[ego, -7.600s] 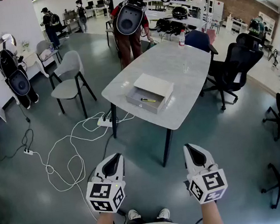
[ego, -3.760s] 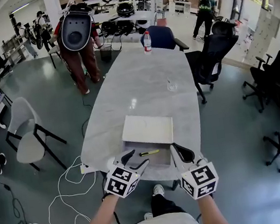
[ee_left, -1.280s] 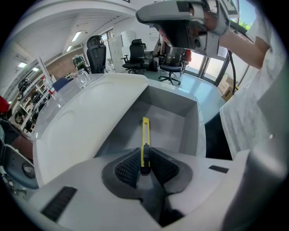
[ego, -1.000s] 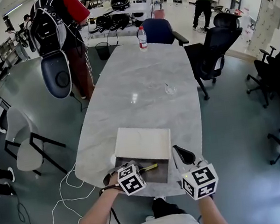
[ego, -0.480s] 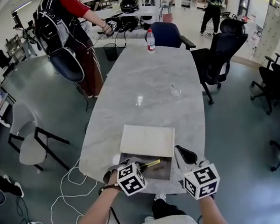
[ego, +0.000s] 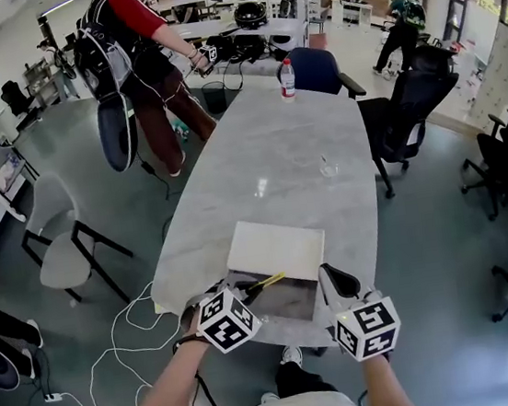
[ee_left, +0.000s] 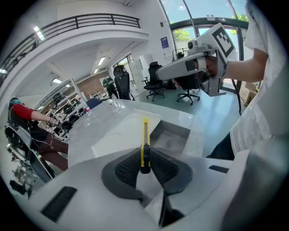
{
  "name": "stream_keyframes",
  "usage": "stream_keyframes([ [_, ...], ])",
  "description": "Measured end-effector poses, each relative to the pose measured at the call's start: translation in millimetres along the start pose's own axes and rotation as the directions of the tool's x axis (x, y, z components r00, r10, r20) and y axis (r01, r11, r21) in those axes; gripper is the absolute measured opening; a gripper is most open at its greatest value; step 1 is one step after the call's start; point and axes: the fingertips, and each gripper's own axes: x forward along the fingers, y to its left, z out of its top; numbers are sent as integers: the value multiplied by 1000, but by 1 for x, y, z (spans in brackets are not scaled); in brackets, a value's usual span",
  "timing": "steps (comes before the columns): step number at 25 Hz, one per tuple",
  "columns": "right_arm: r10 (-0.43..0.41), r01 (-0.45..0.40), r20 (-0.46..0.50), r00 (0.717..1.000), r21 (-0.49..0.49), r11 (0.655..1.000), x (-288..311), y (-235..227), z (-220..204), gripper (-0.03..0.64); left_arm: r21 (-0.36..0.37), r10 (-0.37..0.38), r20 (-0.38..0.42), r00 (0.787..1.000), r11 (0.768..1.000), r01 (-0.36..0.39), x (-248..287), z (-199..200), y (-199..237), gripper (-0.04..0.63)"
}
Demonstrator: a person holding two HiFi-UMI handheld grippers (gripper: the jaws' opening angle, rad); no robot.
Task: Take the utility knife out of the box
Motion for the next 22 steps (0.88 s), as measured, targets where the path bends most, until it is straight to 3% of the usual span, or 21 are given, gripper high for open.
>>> stream_keyframes([
  [6,9,-9,9,1000,-14,1000,-7,11,6,5,-68,86,52,995,994,-82,-29,2,16,61],
  [11,15,-14,19,1000,-26,1000,-13,17,9,5,-155,174,117,978,976,-155,-56,5,30,61],
  [18,21,-20,28,999,-42,999,-21,29,12,5,-289,296,205,933,929,-231,-95,4,44,61],
  [22,24,-23,35,999,-48,999,-26,34,14,5,-367,356,261,897,896,-249,-117,4,47,61],
])
